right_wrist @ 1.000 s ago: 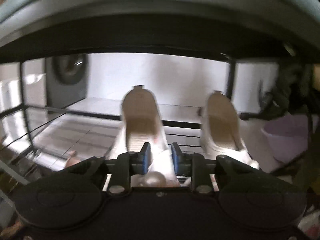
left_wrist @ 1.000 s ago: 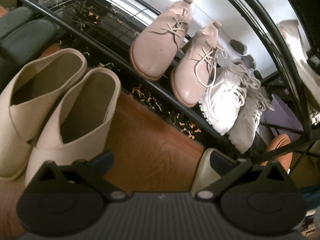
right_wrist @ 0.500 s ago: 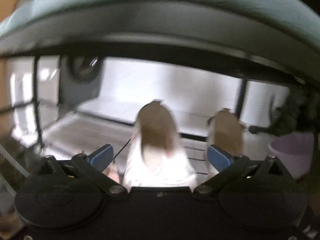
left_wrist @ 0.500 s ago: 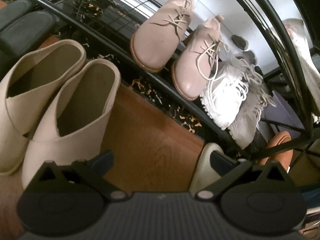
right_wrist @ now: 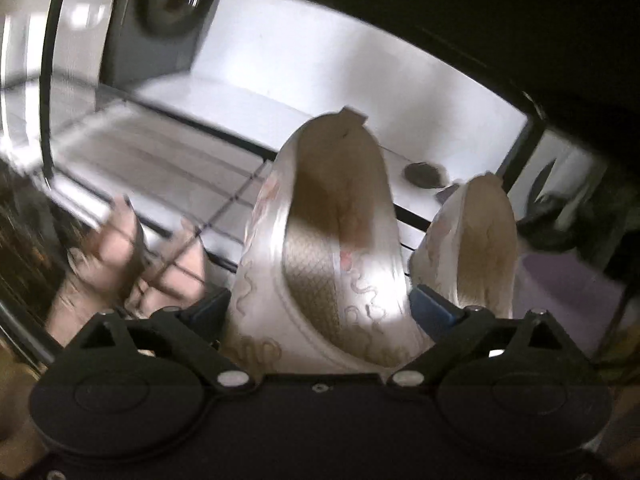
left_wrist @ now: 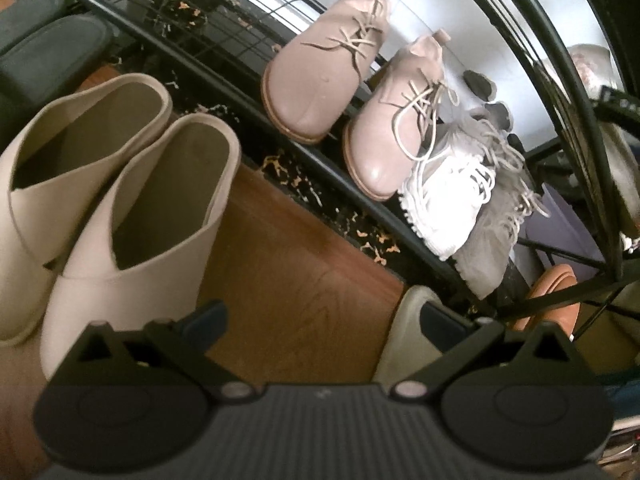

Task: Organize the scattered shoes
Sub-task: 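Withdraw the right gripper from the rack back toward the floor shoes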

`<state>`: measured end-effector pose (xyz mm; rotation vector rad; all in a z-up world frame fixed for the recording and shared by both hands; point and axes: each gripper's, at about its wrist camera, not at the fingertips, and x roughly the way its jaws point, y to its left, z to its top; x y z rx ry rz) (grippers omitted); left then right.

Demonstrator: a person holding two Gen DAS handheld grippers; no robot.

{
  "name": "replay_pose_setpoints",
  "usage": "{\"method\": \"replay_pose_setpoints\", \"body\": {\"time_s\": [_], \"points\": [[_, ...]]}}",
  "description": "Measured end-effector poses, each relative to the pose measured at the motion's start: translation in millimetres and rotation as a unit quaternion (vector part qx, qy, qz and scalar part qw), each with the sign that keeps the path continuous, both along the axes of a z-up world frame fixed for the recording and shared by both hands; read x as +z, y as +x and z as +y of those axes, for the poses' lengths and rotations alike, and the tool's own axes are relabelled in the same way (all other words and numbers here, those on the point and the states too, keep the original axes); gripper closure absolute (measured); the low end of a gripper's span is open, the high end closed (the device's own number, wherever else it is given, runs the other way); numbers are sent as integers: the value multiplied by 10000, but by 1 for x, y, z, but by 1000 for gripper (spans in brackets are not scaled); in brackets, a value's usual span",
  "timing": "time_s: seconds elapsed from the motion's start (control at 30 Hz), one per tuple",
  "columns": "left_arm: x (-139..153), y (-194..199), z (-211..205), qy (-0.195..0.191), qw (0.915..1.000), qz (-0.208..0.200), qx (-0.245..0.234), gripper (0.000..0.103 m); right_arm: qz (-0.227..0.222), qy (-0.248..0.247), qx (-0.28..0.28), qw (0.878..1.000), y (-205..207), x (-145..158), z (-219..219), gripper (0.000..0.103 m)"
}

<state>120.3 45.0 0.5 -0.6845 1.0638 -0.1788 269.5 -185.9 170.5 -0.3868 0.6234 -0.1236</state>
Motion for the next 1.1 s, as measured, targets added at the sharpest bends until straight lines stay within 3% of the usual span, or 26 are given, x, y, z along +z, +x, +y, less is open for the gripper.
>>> {"method": "replay_pose_setpoints", "body": {"time_s": [0.03, 0.07, 0.13, 0.4, 0.5, 0.53, 0.63, 0.77, 0.83, 0.9, 0.93, 1.03, 1.1], "points": [[0, 0, 1, -19, 10000, 7, 11, 1, -106, 49, -72, 9999, -1, 0, 1, 9], [0, 0, 1, -35, 10000, 11, 21, 1, -174, 135, -56, 9997, -2, 0, 1, 49], [1, 0, 2, -51, 10000, 14, 32, 1, -223, 489, 50, 9985, -3, 0, 1, 50], [-1, 1, 2, -101, 9999, 15, 0, 1, -1077, 773, -941, 9867, 13, -15, 3, 59], [-6, 3, 1, -74, 9999, 74, -73, 1, -1135, 931, -1235, 9814, 24, -11, 1, 60], [-7, 4, 0, -63, 9999, 98, -101, 1, -1110, 948, -1317, 9805, 27, -9, 1, 58], [-10, 6, -1, -36, 9998, 132, -164, 1, -1043, 1277, -1247, 9784, 22, -8, 0, 23], [-9, 6, -1, 106, 9998, -5, -184, 1, -1831, 1589, -489, 9689, -45, -5, 13, 16], [-8, 6, -2, 201, 9996, -72, -193, 1, -2303, 1544, -234, 9605, -86, -7, 23, 5], [-8, 5, -5, 297, 9993, -91, -226, 1, -3005, 1350, 180, 9440, -145, -15, 39, 1], [-9, 3, -6, 313, 9991, -83, -256, 1, -3140, 1112, 474, 9417, -165, -20, 46, 1], [-7, 1, -7, 439, 9985, -125, -288, 1, -3001, 527, 725, 9497, -218, -33, 56, 0], [-4, -2, -9, 620, 9974, -227, -294, 1, -2711, 953, 470, 9567, -243, -40, 43, 0]]}}
